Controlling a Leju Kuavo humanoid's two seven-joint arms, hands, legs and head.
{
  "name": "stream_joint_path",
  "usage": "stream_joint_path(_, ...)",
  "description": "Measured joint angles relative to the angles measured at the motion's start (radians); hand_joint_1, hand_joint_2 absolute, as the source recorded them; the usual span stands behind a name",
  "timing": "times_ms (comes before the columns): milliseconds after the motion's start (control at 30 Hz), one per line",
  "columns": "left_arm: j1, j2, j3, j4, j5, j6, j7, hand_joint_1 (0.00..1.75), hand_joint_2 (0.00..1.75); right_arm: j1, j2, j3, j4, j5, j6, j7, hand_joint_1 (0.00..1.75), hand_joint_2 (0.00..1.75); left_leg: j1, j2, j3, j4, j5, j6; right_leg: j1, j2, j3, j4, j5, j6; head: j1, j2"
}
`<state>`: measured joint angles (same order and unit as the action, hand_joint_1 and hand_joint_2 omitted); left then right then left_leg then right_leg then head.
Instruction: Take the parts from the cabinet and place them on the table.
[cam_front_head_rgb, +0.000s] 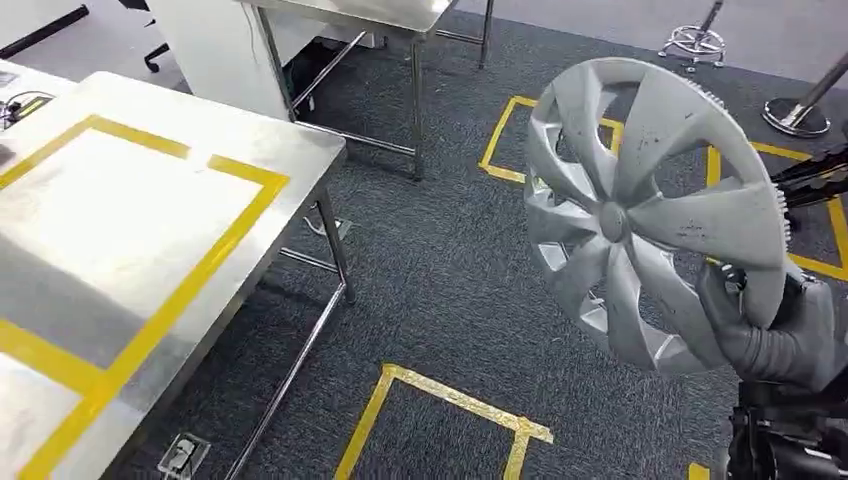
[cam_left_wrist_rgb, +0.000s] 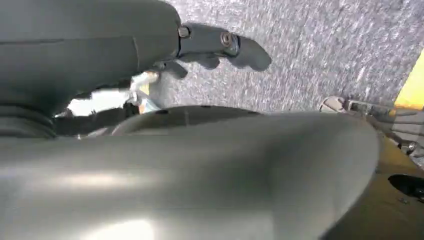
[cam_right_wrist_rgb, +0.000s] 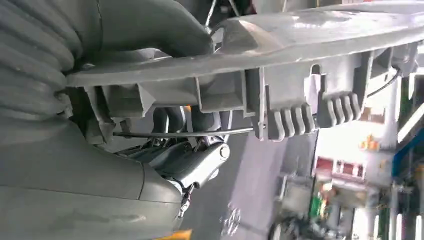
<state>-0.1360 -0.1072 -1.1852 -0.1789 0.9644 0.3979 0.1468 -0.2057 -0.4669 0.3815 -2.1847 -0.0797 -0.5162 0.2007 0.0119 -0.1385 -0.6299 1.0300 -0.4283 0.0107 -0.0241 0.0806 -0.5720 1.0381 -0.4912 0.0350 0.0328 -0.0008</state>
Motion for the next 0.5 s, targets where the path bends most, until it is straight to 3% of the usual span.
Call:
stream_joint_path(33, 0.002, -0.001, 0.0, 0.0, 0.002, 0.0, 0.0, 0.0, 0.0, -0.009, 0.002, 0.004, 0.007, -0.002, 0.002, -0.002, 1.75, 1.75, 0.005, -0.014, -0.002, -0.007, 0.008, -0.012, 0.004, -0.013, 0.001, -0.001, 0.003, -0.008, 0.001, 0.0)
stream_joint_path(67, 0.004, -0.001, 0.0, 0.0, 0.005, -0.003, -0.001, 0.0, 0.0, -0.016, 0.005, 0.008, 0.014, -0.003, 0.003, -0.004, 1.75, 1.75, 0.002, -0.028, -0.007, -0.009, 0.012, -0.018, -0.003, -0.03, 0.005, -0.016, 0.011, -0.018, 0.0, 0.0)
stream_joint_path(100, 0.005, -0.001, 0.0, -0.001, 0.009, -0.007, -0.003, 0.0, 0.0, -0.024, 0.008, 0.011, 0.018, -0.004, 0.004, -0.007, 1.75, 1.75, -0.001, 0.013, -0.019, 0.001, 0.002, -0.018, -0.004, -0.049, 0.01, -0.024, 0.017, -0.023, -0.001, 0.0)
stream_joint_path(133, 0.004, 0.0, 0.0, -0.001, 0.013, -0.007, -0.009, 0.0, 0.0, -0.026, 0.012, 0.015, 0.023, -0.005, 0.004, -0.013, 1.75, 1.75, -0.006, 0.078, -0.04, 0.045, -0.031, -0.022, -0.002, -0.061, 0.011, -0.027, 0.02, -0.028, -0.016, 0.0)
stream_joint_path(167, 0.002, 0.001, 0.001, -0.001, 0.019, -0.004, -0.019, 0.0, 0.0, -0.026, 0.013, 0.016, 0.026, -0.005, 0.004, -0.018, 1.75, 1.75, -0.004, 0.109, -0.072, 0.113, -0.068, -0.024, 0.001, -0.077, 0.008, -0.027, 0.019, -0.031, -0.026, 0.0)
stream_joint_path(233, 0.002, 0.001, 0.003, -0.001, 0.035, 0.008, -0.047, 0.0, 0.0, -0.026, 0.016, 0.02, 0.034, -0.002, -0.002, -0.024, 1.75, 1.75, -0.001, 0.131, -0.137, 0.257, -0.124, -0.028, 0.006, -0.11, 0.006, -0.026, 0.018, -0.033, -0.029, 0.0)
stream_joint_path(267, 0.003, 0.001, 0.006, -0.001, 0.044, 0.014, -0.063, 0.0, 0.0, -0.023, 0.018, 0.024, 0.039, 0.005, -0.009, -0.027, 1.75, 1.75, -0.001, 0.134, -0.147, 0.281, -0.123, -0.028, 0.007, -0.124, 0.006, -0.026, 0.018, -0.033, -0.032, 0.0)
stream_joint_path(300, 0.005, 0.002, 0.008, -0.001, 0.047, 0.018, -0.079, 0.0, 0.0, -0.018, 0.021, 0.028, 0.045, 0.011, -0.015, -0.032, 1.75, 1.75, -0.001, 0.135, -0.13, 0.257, -0.102, -0.028, 0.008, -0.139, 0.006, -0.026, 0.017, -0.033, -0.034, 0.0)
stream_joint_path(333, 0.006, 0.002, 0.009, -0.001, 0.05, 0.02, -0.088, 0.0, 0.0, -0.016, 0.022, 0.032, 0.048, 0.016, -0.019, -0.035, 1.75, 1.75, -0.001, 0.139, -0.093, 0.194, -0.069, -0.027, 0.009, -0.152, 0.007, -0.026, 0.016, -0.032, -0.037, 0.0)
stream_joint_path(367, 0.006, 0.004, 0.01, -0.001, 0.051, 0.022, -0.093, 0.0, 0.0, -0.015, 0.023, 0.036, 0.051, 0.02, -0.021, -0.035, 1.75, 1.75, -0.003, 0.153, -0.038, 0.101, -0.03, -0.023, 0.01, -0.163, 0.009, -0.025, 0.015, -0.03, -0.04, 0.0)
stream_joint_path(400, 0.005, 0.006, 0.011, 0.0, 0.052, 0.023, -0.095, 0.0, 0.0, -0.014, 0.024, 0.04, 0.053, 0.022, -0.023, -0.036, 1.75, 1.75, -0.006, 0.182, 0.014, 0.013, -0.009, -0.018, 0.011, -0.173, 0.012, -0.025, 0.013, -0.027, -0.045, 0.0)
stream_joint_path(433, 0.002, 0.006, 0.011, -0.001, 0.053, 0.023, -0.096, 0.0, 0.0, -0.014, 0.025, 0.042, 0.054, 0.023, -0.025, -0.037, 1.75, 1.75, -0.019, 0.217, 0.024, -0.011, -0.032, -0.007, 0.017, -0.182, 0.011, -0.024, 0.012, -0.022, -0.048, 0.0)
stream_joint_path(500, 0.002, 0.006, 0.013, -0.001, 0.053, 0.024, -0.098, 0.0, 0.0, -0.015, 0.027, 0.048, 0.057, 0.024, -0.027, -0.04, 1.75, 1.75, -0.019, 0.189, 0.028, -0.014, -0.021, 0.004, 0.018, -0.197, 0.011, -0.022, 0.013, -0.011, -0.044, 0.0)
